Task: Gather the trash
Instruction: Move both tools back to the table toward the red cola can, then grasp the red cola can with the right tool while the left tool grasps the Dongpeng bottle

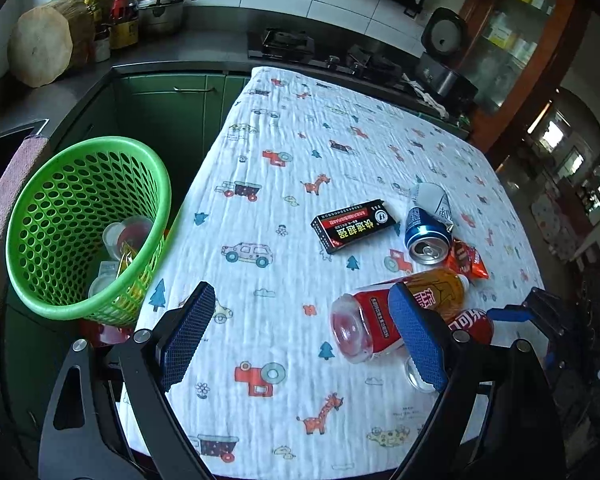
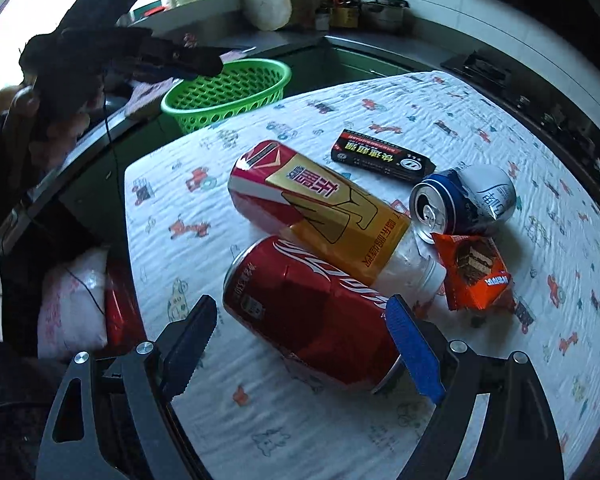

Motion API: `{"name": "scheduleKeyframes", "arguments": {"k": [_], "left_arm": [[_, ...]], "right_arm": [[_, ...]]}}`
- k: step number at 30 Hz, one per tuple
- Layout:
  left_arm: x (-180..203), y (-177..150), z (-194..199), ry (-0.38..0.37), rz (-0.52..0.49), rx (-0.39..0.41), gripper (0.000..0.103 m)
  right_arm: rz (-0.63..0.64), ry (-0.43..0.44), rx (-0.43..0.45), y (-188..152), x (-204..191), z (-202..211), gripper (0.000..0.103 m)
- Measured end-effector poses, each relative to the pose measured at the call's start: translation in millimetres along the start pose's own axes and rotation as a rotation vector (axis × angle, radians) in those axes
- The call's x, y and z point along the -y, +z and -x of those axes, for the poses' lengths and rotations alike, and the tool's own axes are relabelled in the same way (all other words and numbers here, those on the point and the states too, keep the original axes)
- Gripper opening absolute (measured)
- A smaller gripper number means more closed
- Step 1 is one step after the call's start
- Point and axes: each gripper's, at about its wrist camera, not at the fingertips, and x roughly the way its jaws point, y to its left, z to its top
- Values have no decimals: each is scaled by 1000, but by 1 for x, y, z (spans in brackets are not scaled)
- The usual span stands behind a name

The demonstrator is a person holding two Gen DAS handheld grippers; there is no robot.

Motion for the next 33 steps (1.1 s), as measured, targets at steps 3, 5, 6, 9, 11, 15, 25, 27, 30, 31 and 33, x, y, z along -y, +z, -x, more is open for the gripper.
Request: {"name": "scheduleKeyframes", "arguments": {"k": [3,5,6,9,11,15,25,27,30,31,33], "left_arm": [[-2,-5,1,14,13,-3,87],[-5,-7,2,21,26,-3,87],[-6,-8,2,25,32,-3,87],[-10,-12,2,32,49,-1,87],[-11,-14,2,36,59,-2,87],[-12,-15,2,42,63,-3,87],[-1,-2,0,30,35,8,87],[1,-1,-1,24,27,8,87],[5,0,-2,20,10,3,87],[6,0,-2,19,4,1,87],[8,0,-3,16,-12,-5,87]], "right_arm": [[75,16,-37,3,2,-6,83],[118,38,-65,5,4,-11,83],[134,47,-79,7,5,-13,83],[183,71,-125,8,8,-22,83],[207,67,-152,8,9,-27,83],[225,124,-187,5,4,-28,83],[241,223,-220,1,-15,-29,83],[224,223,-216,5,-13,-35,83],[224,212,-218,10,-15,-45,83],[222,213,-218,12,-16,-49,83],[218,217,-218,15,-17,-54,83]]}}
